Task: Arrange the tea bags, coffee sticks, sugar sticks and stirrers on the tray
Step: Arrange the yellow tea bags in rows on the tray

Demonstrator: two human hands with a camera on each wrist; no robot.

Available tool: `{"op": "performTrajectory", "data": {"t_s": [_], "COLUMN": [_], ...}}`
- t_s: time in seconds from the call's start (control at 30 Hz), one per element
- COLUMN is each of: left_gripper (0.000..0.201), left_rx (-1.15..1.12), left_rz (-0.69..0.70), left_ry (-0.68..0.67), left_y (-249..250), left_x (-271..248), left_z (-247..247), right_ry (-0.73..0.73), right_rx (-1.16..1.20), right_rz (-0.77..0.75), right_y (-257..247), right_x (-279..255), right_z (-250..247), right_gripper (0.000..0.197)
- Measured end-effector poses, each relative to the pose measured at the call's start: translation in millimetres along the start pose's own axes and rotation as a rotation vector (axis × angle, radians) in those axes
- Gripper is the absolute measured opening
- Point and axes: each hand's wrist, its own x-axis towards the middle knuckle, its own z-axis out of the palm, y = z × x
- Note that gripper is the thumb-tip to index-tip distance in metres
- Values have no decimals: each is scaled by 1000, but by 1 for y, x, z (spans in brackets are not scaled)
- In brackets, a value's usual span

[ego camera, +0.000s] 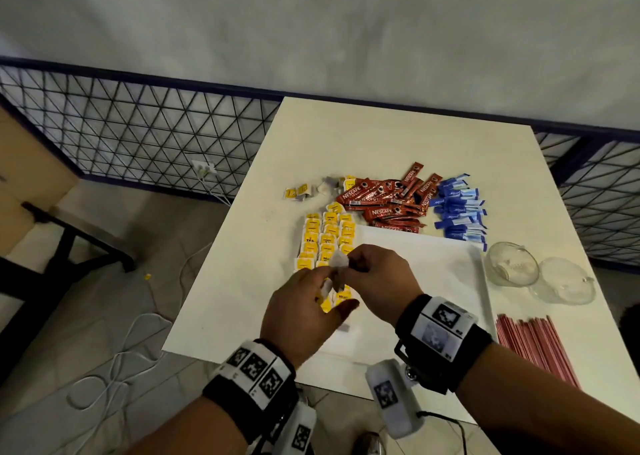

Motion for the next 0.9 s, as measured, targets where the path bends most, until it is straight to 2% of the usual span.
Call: {"op": "performTrajectory", "data": {"t_s": [0.07,0.17,0.23,0.27,0.33,0.37,0.43,0.53,0.6,0.67,0.7,0.8,0.9], "left_gripper": [35,6,19,25,20,13,12,7,11,9,9,29,22], "left_rx": [98,44,-180,-322,-555,-625,-671,-594,-550,-519,-496,-342,-140], "left_rz": [14,38,-62,-133,-261,-332,-461,-543,-523,-496,-472,-441,-403], "left_ry": [92,135,39,-57,-241,-302,-363,-439,-472,-498,-515,-516,-536], "left_y": [-1,-6,-6,-6,1,2,-4,-20,-27,-29,-30,-35,-43], "left_x": [3,4,5,6,7,7,6,4,2,2,3,3,1], "left_z": [3,1,-7,-12,-22,-24,-20,-6,1,5,6,15,29], "right_ry": [-20,-51,-26,-22,-75,-124,-213,-282,-349,-407,-415,-393,-366], "right_rx": [29,57,71,78,38,-2,-90,-120,-65,0,-1,-60,-152], "right_rz": [-11,-32,-54,-70,-109,-115,-105,-8,123,226,233,196,202], "right_y": [-2,-3,-1,2,7,10,18,35,44,50,53,62,69], "right_x": [-3,-7,-8,-8,-6,-5,-4,-2,-2,-3,-3,-4,-3], "right_z": [3,1,-1,-2,-2,0,4,14,21,25,27,31,40], "right_gripper": [11,10,12,15,19,16,2,4,19,21,17,10,9]}}
